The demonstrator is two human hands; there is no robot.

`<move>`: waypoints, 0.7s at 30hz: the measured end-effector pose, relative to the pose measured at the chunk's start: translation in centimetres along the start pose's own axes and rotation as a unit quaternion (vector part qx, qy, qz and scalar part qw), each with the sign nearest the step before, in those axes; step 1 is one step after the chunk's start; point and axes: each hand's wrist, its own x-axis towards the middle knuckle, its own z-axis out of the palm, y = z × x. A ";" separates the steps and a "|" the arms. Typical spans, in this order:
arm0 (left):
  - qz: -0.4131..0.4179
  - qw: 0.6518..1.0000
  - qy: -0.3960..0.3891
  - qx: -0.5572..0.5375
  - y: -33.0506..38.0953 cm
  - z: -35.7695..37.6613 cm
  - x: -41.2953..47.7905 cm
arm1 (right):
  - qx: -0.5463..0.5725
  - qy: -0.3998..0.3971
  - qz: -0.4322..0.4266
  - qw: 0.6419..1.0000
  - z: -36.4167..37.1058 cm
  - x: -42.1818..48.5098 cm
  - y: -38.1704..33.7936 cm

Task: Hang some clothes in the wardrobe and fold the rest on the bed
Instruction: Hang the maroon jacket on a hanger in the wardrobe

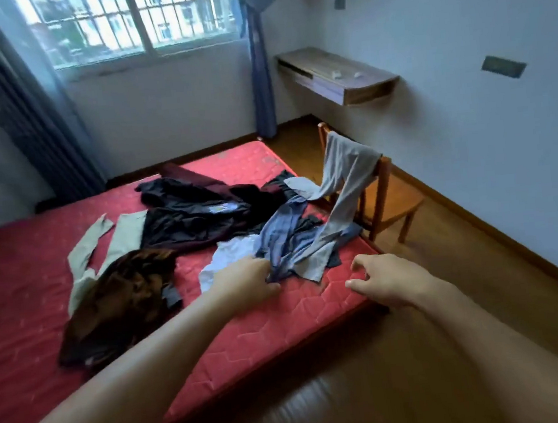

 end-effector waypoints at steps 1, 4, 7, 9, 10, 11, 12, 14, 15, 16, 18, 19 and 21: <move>-0.027 1.000 -0.001 -0.009 -1.4 0.4 -0.6 | -0.010 -0.005 -0.028 1.000 0.3 1.4 -1.2; -0.085 0.995 -0.007 -0.046 -5.4 1.9 -2.5 | -0.033 -0.035 -0.098 0.994 1.3 4.8 -5.1; -0.133 0.989 -0.009 -0.070 -9.3 3.3 -4.4 | -0.075 -0.059 -0.156 0.983 2.3 8.1 -9.5; -0.162 0.983 -0.008 -0.086 -12.0 3.8 -5.1 | -0.093 -0.067 -0.181 0.977 2.8 10.1 -12.6; -0.175 0.980 -0.008 -0.093 -13.4 4.0 -5.2 | -0.098 -0.070 -0.189 0.975 3.1 11.1 -14.2; -0.186 0.978 -0.008 -0.099 -14.9 4.2 -5.2 | -0.101 -0.073 -0.195 0.973 3.4 12.1 -15.8; -0.193 0.976 -0.010 -0.105 -16.3 4.2 -4.9 | -0.104 -0.077 -0.200 0.971 3.7 13.2 -17.2; -0.197 0.974 -0.013 -0.109 -19.2 4.2 -3.9 | -0.113 -0.086 -0.203 0.969 4.2 15.4 -19.8; -0.195 0.975 -0.014 -0.110 -20.7 4.2 -3.1 | -0.119 -0.088 -0.199 0.969 4.4 16.6 -21.1; -0.192 0.975 -0.014 -0.110 -22.1 4.2 -2.3 | -0.124 -0.087 -0.192 0.970 4.5 17.9 -22.1; -0.184 0.976 -0.016 -0.113 -24.7 3.9 -0.2 | -0.127 -0.079 -0.178 0.973 4.6 20.2 -24.0; -0.177 0.977 -0.018 -0.114 -25.8 3.7 1.0 | -0.126 -0.073 -0.171 0.974 4.7 21.4 -24.7; -0.161 0.980 -0.024 -0.114 -27.6 3.2 3.5 | -0.118 -0.063 -0.155 0.979 4.7 23.4 -25.7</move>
